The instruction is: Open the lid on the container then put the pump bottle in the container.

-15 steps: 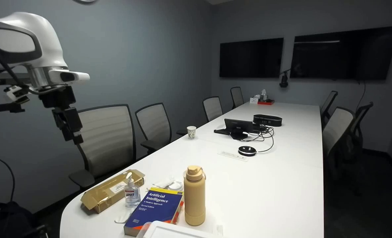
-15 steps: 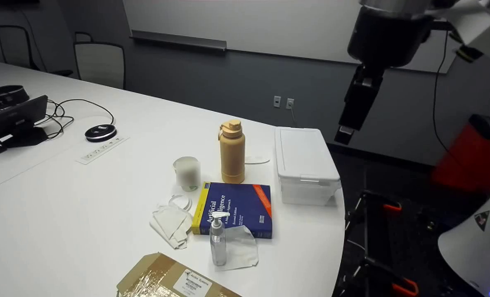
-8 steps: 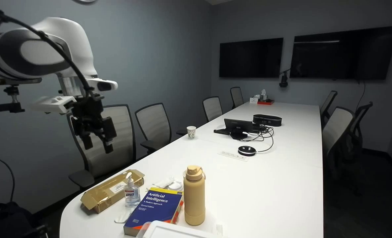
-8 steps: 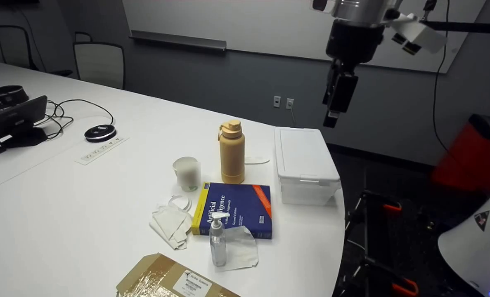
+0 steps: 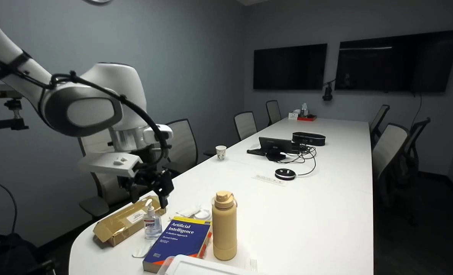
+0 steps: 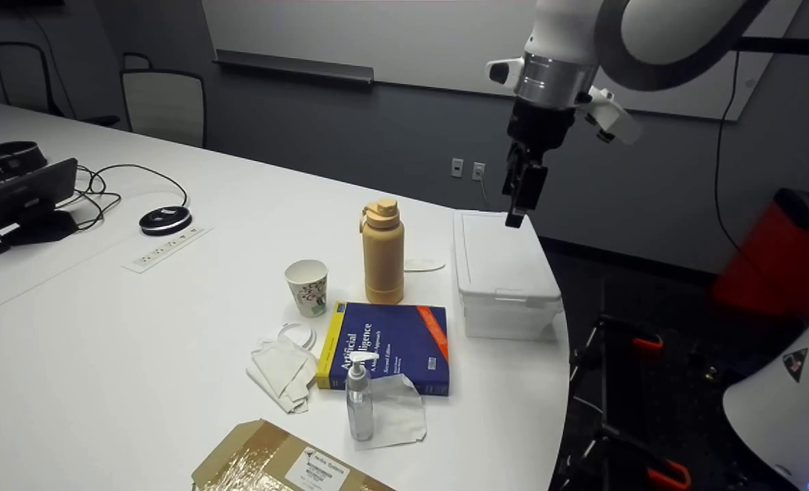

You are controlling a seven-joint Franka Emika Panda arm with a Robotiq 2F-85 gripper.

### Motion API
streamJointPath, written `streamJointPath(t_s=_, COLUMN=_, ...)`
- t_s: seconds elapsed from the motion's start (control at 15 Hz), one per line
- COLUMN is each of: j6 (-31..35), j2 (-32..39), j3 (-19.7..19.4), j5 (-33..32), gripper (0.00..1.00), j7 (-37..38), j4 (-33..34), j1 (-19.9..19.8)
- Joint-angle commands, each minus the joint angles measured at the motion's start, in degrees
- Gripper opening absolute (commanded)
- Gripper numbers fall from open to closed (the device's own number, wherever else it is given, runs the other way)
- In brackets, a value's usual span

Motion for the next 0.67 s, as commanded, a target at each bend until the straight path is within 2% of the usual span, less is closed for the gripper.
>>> streamJointPath(t_s=0.0, j6=6.0, j2=9.6, j3=-0.4, j5=2.2, gripper=1.0, j7=-3.2, j4=2.1, j1=-0.5)
streamJointPath(t_s=0.47, j6=11.7, j2=20.4, j3=1.5, j5=11.1, gripper=1.0, j7=-9.4, j4=3.1, j1=-2.7)
streamJointPath(t_s=0.53, j6=10.2, j2=17.9, j3=2.3, j5=8.2, gripper=1.0, j7=-6.8, j4=1.9, j1=-3.2)
streamJointPath(t_s=0.6, j6=10.4, j2=18.9, j3=2.7, j5=8.4, gripper=1.0, j7=-7.0, j4=2.1, j1=-3.8)
